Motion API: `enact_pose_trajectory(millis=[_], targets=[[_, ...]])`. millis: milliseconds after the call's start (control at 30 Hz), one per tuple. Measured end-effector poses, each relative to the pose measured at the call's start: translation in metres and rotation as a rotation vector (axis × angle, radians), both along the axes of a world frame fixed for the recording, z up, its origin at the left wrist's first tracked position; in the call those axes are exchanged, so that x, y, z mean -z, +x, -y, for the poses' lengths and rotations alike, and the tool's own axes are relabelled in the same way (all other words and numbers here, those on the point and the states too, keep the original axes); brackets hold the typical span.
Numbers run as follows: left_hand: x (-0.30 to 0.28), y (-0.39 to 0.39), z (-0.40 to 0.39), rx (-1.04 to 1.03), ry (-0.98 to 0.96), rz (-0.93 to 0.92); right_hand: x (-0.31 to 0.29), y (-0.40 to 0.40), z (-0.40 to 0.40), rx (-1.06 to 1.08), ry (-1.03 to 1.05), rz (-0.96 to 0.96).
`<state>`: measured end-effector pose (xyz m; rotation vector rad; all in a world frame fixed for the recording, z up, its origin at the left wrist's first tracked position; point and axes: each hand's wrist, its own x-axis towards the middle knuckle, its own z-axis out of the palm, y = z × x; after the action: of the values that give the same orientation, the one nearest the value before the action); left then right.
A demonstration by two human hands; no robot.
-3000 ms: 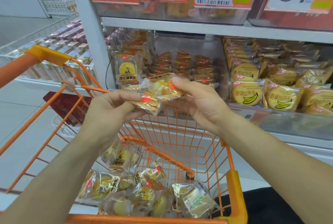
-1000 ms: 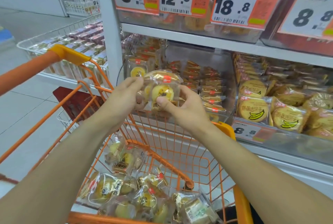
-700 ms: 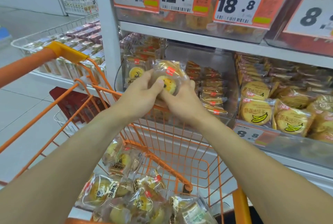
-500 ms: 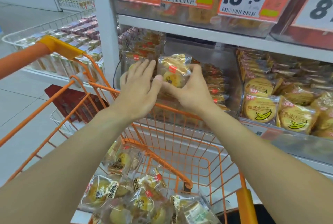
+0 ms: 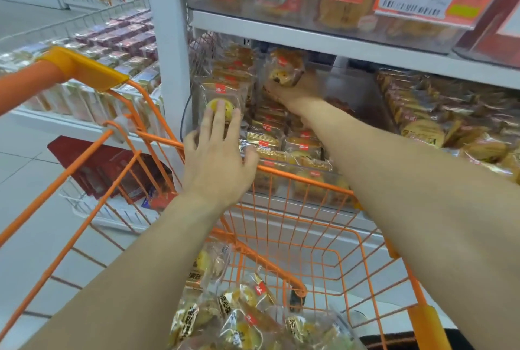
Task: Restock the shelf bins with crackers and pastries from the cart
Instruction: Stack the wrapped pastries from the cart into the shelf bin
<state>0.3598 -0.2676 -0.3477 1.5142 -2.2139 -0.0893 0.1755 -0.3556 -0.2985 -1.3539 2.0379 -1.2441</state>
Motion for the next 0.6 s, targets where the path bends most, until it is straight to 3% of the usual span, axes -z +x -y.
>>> enact_pose_trajectory(millis=[133,233,300,467,600], targets=[[0.001,-0.002,0.000,-0.010,-0.010,-0.011,0.010,-0.007,0.014,-0.043,0.005,-0.228],[0.001,-0.003,0.000,-0.018,-0.020,-0.015,0.013,-0.007,0.020,0.209,0.051,-0.382],[0.001,-0.004,0.001,-0.025,-0.023,-0.013,0.011,-0.002,0.021,0.295,0.039,-0.330],[0.003,-0.005,0.001,-0.028,-0.029,-0.008,0.017,0.024,0.031,0.193,0.038,-0.119],[0.003,-0.005,0.001,-0.029,-0.030,-0.008,0.030,0.027,0.043,0.136,-0.026,-0.224]])
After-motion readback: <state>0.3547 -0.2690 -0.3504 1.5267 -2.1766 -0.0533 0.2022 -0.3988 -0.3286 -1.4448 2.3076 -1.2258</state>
